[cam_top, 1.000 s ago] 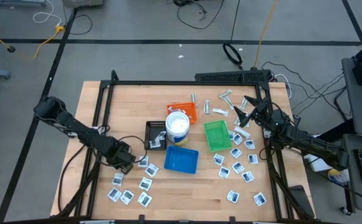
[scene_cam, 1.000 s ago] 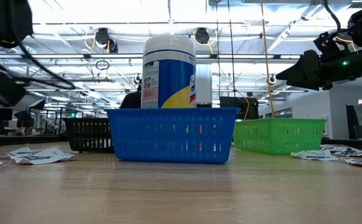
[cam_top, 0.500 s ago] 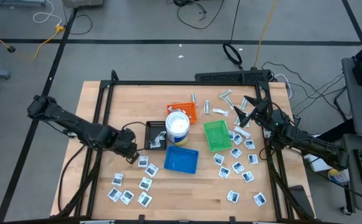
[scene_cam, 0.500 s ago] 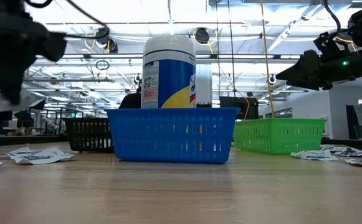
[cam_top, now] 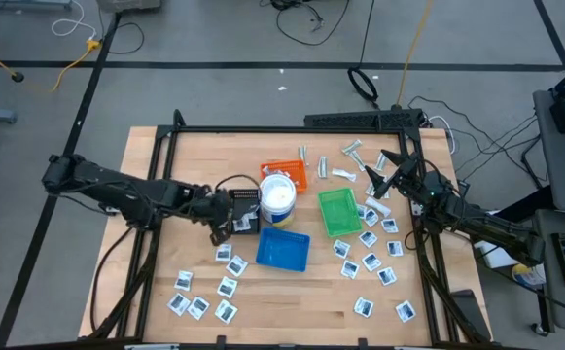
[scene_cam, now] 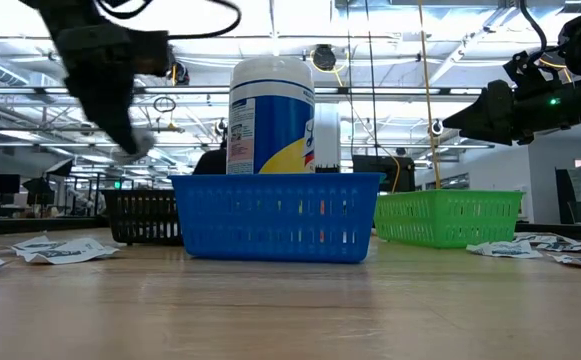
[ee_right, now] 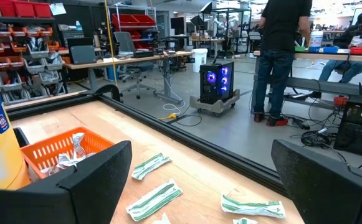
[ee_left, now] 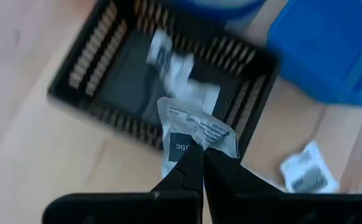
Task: Pick & Place First Aid Supplies
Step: Put the gray towelette pack into the black bin
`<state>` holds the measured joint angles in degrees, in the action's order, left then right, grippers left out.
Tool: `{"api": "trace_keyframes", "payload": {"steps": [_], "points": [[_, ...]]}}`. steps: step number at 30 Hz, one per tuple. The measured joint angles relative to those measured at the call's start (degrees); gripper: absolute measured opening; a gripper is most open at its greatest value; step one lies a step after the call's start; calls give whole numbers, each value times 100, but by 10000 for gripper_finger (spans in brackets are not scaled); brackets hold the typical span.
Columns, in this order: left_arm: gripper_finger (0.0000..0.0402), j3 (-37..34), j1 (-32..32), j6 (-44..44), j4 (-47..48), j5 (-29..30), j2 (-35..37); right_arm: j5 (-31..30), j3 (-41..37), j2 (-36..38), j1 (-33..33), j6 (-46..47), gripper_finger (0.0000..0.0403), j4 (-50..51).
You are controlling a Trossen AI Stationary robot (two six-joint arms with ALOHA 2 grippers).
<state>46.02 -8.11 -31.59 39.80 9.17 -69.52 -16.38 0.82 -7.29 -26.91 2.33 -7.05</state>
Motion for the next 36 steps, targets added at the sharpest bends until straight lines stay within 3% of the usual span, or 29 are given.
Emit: {"api": "trace_keyframes", "payload": {"steps": [7, 14, 18, 28, 32, 36], "points": [[2, -4, 348, 707, -1069, 0, -384, 0, -2, -2, 1, 1, 380, 1], [17, -7, 572, 284, -1130, -82, -450, 2, 0, -2, 0, 0, 380, 2], [61, -7, 561, 342, -1128, -51, -450, 2, -2, -2, 0, 2, 380, 2], [225, -7, 563, 83, -1126, -38, -357, 2, -2, -2, 0, 0, 380, 2], [255, -7, 533, -795, -956, 10, -179, 0, -1, -2, 2, 2, 380, 1], [260, -7, 393, -1572, -624, 4, 41, 0, -2, -2, 2, 0, 380, 0]]}}
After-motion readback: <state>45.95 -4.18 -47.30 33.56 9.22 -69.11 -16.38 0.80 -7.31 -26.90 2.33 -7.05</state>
